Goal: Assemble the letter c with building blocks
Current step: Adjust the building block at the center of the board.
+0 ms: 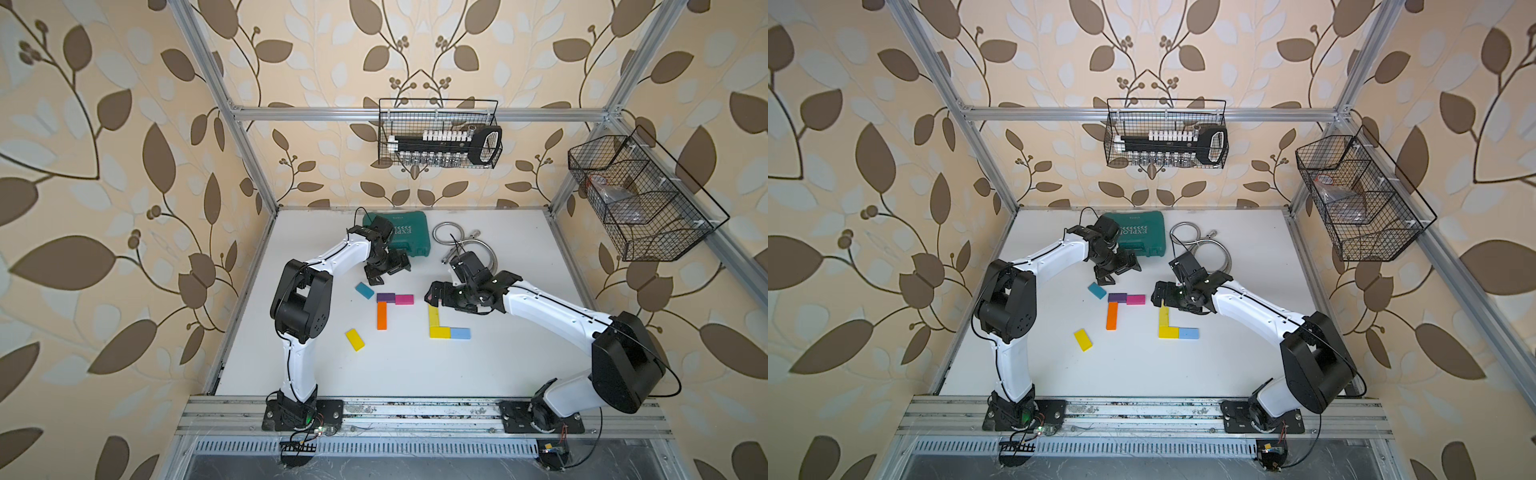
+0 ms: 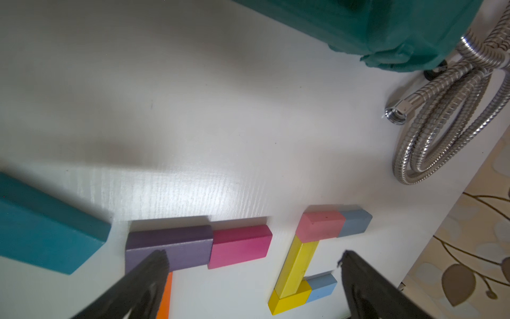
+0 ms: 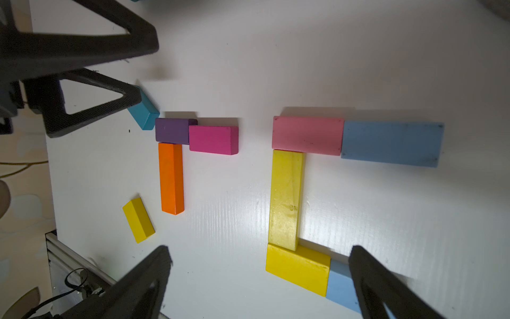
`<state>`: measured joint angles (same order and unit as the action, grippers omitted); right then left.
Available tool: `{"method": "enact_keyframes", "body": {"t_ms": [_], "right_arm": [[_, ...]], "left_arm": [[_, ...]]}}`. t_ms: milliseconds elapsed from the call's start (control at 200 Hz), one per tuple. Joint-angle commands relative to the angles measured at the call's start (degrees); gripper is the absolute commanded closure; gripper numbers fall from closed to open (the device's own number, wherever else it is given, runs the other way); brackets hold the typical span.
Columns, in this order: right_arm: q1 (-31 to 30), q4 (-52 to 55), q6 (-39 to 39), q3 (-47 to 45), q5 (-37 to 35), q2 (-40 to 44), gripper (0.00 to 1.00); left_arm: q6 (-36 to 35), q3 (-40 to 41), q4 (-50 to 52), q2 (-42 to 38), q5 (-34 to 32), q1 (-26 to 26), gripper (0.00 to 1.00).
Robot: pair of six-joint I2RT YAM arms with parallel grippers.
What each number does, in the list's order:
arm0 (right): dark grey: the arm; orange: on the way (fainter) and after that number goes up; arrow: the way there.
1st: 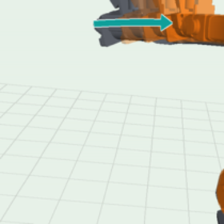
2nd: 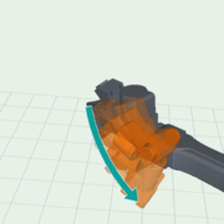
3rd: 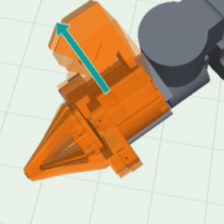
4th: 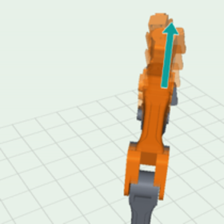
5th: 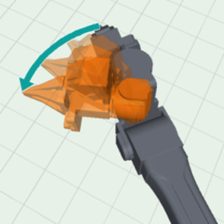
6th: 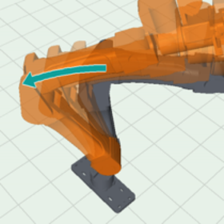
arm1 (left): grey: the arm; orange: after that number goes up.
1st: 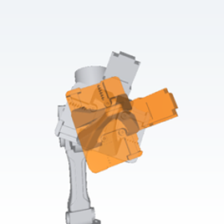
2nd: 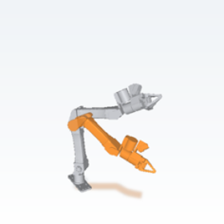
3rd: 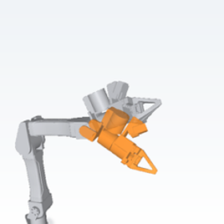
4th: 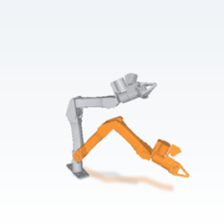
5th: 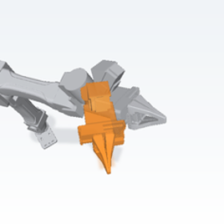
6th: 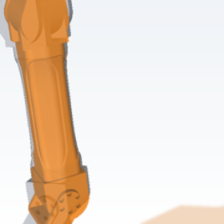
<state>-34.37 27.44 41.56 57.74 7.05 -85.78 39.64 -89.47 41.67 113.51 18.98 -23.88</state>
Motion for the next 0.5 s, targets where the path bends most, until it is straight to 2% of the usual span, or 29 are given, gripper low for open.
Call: {"method": "enact_keyframes", "body": {"t_ms": [0,495], "right_arm": [[-0.2,-1.2,1.1,-0.8,1.1,-0.1,0.01],[-1.3,-1.5,1.4,-0.1,1.3,-1.8,0.01]], "left_arm": [[1.1,0.4,-1.0,0.8,-0.5,-1.2,0.01],[1.9,0.0,-2.6,4.9,-1.1,-2.1,0.01]]}}
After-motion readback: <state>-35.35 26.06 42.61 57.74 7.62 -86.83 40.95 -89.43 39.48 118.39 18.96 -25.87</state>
